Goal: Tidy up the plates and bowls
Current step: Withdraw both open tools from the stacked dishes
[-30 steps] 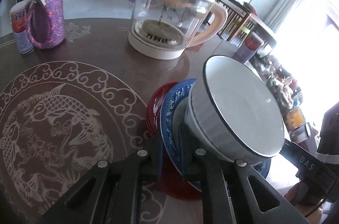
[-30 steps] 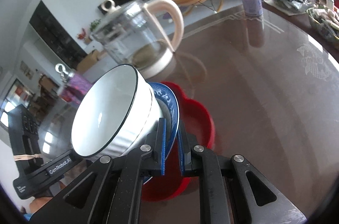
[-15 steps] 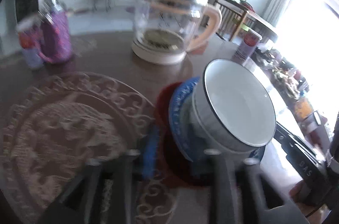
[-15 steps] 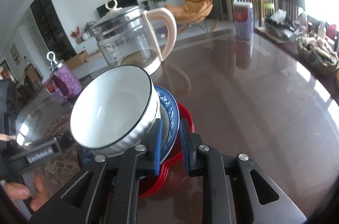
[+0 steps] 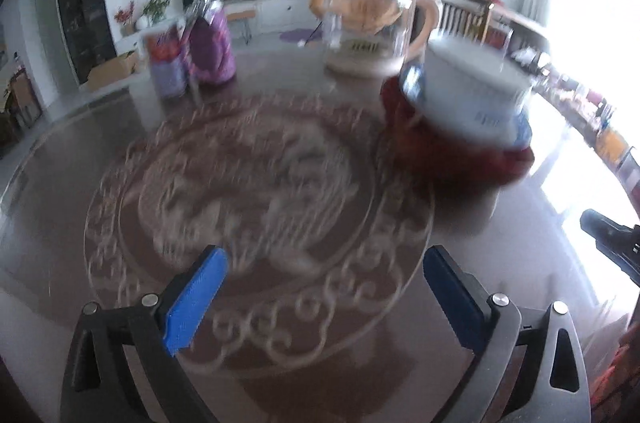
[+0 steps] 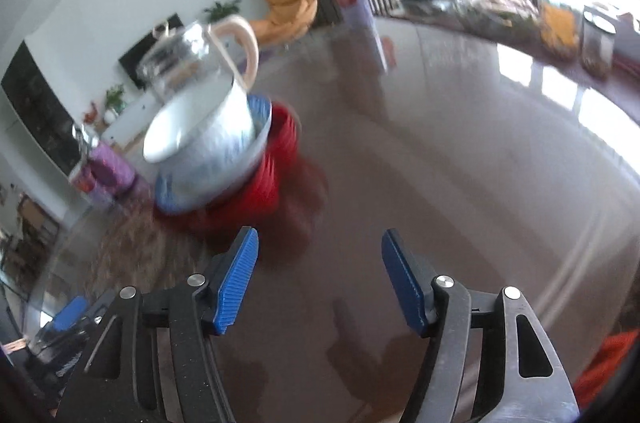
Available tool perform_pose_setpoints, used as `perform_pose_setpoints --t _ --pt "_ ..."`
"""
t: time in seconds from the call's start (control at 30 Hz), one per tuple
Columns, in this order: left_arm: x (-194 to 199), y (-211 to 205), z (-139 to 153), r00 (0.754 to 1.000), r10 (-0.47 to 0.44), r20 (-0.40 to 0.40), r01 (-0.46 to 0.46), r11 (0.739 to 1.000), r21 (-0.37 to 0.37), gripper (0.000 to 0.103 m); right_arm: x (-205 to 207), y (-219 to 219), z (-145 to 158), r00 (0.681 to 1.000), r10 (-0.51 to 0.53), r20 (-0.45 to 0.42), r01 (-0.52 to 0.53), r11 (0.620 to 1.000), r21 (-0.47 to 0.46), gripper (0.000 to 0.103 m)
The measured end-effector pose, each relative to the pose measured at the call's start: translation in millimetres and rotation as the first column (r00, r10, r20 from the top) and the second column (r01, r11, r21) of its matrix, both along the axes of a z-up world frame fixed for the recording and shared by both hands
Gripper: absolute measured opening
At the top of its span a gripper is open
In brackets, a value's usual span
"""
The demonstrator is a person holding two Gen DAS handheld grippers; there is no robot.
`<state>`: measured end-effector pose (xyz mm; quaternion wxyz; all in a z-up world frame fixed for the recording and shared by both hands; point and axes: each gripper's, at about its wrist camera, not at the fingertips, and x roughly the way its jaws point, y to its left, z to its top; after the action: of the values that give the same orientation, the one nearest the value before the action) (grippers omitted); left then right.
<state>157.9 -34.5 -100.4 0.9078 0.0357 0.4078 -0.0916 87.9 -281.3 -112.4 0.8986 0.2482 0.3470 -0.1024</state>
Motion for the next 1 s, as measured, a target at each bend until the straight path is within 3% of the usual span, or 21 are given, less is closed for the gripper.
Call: perform_pose_setpoints --t 0.3,0.57,1.0 --pt "-8.1 0.5 -35.7 0.995 0.045 -0.091 -0.043 0.999 0.022 0.098 -10.6 10.4 -25.1 0.995 0.036 -0.094 -0.032 0.999 0.038 0.068" --pt "-9.0 -2.8 -37.0 0.994 0.031 -0.107 -0.027 0.999 0.037 0.101 -15.1 12.5 -28.3 0.996 0.017 -0.084 -0.018 1.0 -0.012 0.068" --pt "-7.4 -2.4 -37.3 0.992 0.021 -0.127 -0.016 0.999 0.036 0.103 -8.2 23.0 -29.9 0.994 0.051 -0.097 -0.058 0.996 -0.07 0.077"
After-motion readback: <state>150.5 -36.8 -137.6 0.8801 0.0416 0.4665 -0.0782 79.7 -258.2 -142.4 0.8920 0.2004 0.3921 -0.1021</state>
